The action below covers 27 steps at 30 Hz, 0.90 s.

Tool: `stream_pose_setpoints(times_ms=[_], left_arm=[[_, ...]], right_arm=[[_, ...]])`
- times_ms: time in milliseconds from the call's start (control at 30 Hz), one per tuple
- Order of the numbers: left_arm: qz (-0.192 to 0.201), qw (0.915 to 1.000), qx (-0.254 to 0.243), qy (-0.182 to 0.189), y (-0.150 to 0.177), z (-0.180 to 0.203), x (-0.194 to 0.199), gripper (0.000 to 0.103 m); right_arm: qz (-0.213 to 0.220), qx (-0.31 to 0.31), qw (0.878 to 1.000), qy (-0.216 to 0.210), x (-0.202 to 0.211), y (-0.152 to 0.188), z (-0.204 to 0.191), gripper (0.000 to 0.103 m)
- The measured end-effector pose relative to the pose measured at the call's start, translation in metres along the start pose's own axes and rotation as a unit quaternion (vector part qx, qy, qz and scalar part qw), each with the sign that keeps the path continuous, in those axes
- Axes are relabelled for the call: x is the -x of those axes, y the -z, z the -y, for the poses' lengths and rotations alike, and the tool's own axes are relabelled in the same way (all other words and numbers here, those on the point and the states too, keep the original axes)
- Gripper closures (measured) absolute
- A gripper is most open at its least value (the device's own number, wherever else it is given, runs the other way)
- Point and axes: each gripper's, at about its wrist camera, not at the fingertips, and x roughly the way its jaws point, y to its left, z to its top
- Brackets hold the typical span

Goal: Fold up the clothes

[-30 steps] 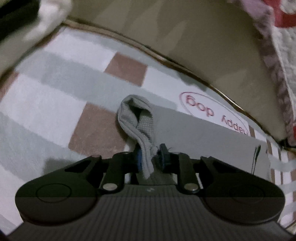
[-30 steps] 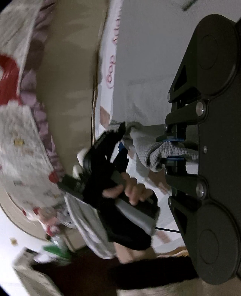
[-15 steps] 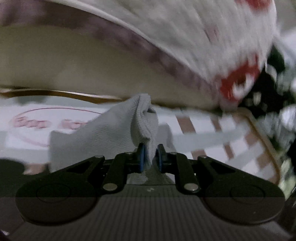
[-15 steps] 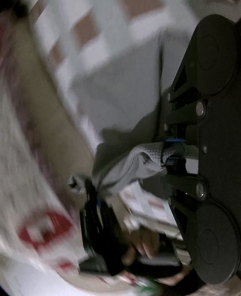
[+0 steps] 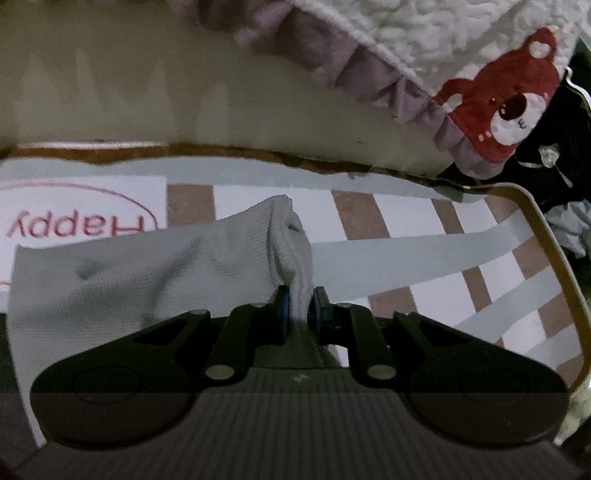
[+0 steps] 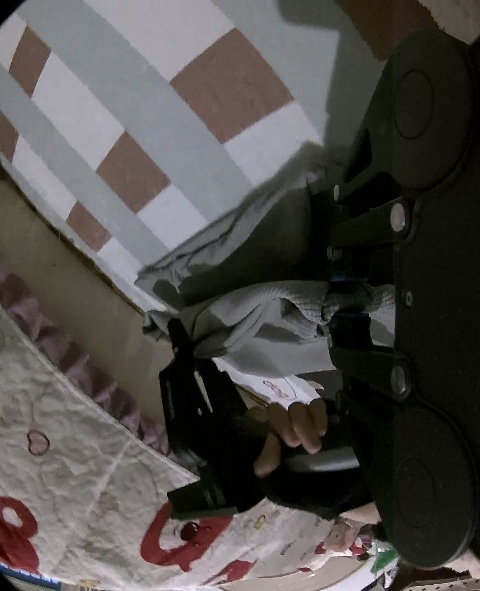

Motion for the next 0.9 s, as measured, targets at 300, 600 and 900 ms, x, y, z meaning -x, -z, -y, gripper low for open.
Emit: stream_pose_setpoints(times_ms=[300, 600, 900], left_arm=[[0.088, 0.9929, -0.071, -0.037, 0.051, 0.017, 0.077, 0.055], [0.06, 0.9898, -0.048, -0.12, 0.169, -0.068, 0.126, 0.054], [0.064, 0.9973, 0.011, -0.035, 0.209, -0.081, 0.105, 0.057]], right_arm=[[0.118, -0.012, 0.989, 0.09, 0.035, -0.017, 0.002, 0.064], [-0.005, 0.168, 0.986, 0.021, -0.001, -0.058, -0.069, 0.063], [-0.095, 0.272, 0.954, 0.088, -0.112, -0.13, -0.071, 0.046]])
